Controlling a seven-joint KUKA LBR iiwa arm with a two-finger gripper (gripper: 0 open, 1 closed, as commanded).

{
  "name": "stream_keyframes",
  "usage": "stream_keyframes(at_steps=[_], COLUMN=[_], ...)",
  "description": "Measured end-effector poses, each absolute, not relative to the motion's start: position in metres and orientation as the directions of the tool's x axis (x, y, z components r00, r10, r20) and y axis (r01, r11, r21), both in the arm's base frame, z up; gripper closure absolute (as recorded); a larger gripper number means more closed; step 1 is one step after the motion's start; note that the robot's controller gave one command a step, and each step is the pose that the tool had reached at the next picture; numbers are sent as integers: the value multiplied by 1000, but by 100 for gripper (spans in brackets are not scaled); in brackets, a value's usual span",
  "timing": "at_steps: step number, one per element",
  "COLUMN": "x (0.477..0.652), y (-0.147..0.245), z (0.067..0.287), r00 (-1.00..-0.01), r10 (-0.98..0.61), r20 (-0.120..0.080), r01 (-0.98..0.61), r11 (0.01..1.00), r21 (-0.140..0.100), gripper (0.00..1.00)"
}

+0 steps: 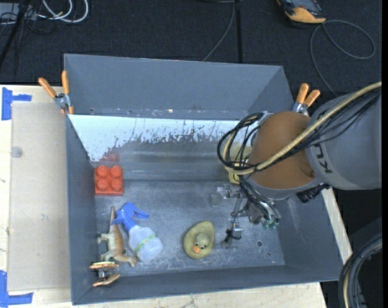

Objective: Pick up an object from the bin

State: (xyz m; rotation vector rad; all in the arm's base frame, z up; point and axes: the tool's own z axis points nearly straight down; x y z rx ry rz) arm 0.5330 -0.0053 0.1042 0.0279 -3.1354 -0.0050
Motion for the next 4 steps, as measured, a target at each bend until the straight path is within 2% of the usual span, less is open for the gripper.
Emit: stream_keyframes(at_steps=[1,2,3,4], x=[535,522,513,513], y=[5,27,47,47], z=[85,80,69,69], r00=[-1000,-973,-922,-922], r10=[-20,-229,-387,-387], r20=[7,8,9,9], r01=[-20,-229,-387,-387], r11=[1000,973,922,922], r21=[2,3,6,6], gripper=[0,0,100,100])
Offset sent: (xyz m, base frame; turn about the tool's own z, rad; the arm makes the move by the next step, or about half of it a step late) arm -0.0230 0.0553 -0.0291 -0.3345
